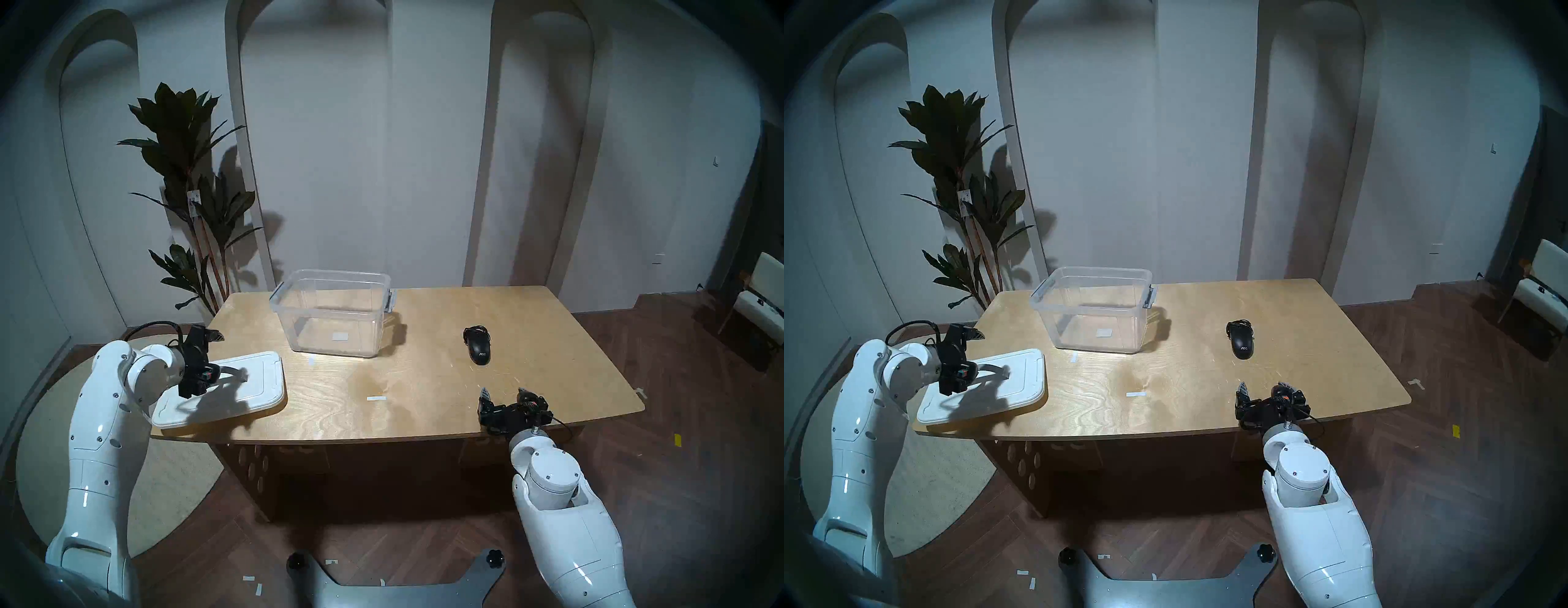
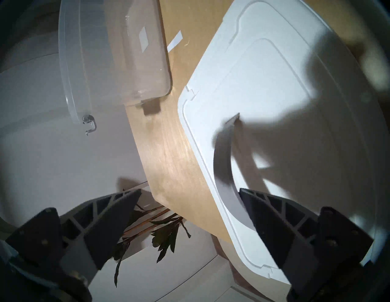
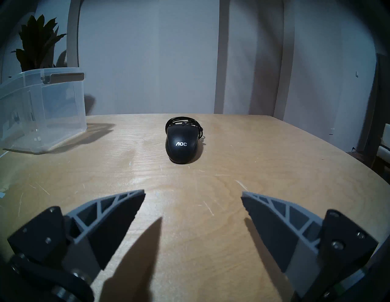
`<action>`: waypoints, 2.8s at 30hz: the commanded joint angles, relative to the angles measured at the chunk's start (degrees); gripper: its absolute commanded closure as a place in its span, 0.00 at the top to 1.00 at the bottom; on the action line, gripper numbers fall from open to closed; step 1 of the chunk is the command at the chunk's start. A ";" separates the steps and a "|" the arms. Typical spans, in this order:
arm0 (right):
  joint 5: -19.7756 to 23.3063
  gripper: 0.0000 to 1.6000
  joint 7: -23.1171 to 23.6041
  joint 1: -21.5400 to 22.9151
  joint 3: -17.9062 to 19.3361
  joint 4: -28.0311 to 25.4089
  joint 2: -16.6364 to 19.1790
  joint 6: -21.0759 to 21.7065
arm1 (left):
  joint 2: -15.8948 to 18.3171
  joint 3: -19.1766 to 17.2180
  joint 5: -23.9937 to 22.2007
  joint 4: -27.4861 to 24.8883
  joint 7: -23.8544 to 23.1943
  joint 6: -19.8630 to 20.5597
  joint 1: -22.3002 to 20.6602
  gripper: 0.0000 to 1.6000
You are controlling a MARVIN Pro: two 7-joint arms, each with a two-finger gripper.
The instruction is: Open a storage container and put mouse inside
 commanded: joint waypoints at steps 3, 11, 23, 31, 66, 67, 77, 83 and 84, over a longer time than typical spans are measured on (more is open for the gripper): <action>0.09 1.00 0.03 0.36 -0.07 -1.25 -0.02 -0.48 | -3.18 5.03 6.53 5.58 7.25 3.90 -6.30 1.00; 0.20 1.00 -0.10 0.48 -0.19 -1.04 0.11 -0.42 | -4.26 8.68 10.08 11.63 14.81 7.72 -9.91 1.00; 0.44 1.00 -0.25 0.22 -0.34 -1.47 0.30 -0.59 | -1.49 11.74 13.13 10.79 10.74 6.27 -9.24 1.00; 0.58 1.00 -0.37 0.20 -0.45 -1.50 0.43 -0.60 | -1.08 8.80 10.95 9.96 9.05 5.43 -7.64 1.00; 1.15 1.00 -0.88 0.30 -0.97 -1.39 0.99 -0.61 | -7.33 15.34 17.45 34.30 26.93 11.07 -25.34 1.00; 1.17 1.00 -0.90 0.29 -0.98 -1.41 1.00 -0.62 | -6.81 15.68 17.76 34.33 26.53 10.52 -25.22 1.00; 1.34 1.00 -1.03 0.24 -1.12 -1.49 1.17 -0.66 | -4.94 14.29 16.76 31.58 24.94 8.77 -22.31 1.00; 1.45 1.00 -1.13 0.22 -1.21 -1.53 1.27 -0.68 | -4.40 13.04 15.92 28.19 23.10 7.68 -19.70 1.00; 1.46 1.00 -1.14 0.22 -1.22 -1.53 1.28 -0.68 | -4.36 12.90 15.82 27.81 22.90 7.67 -19.41 1.00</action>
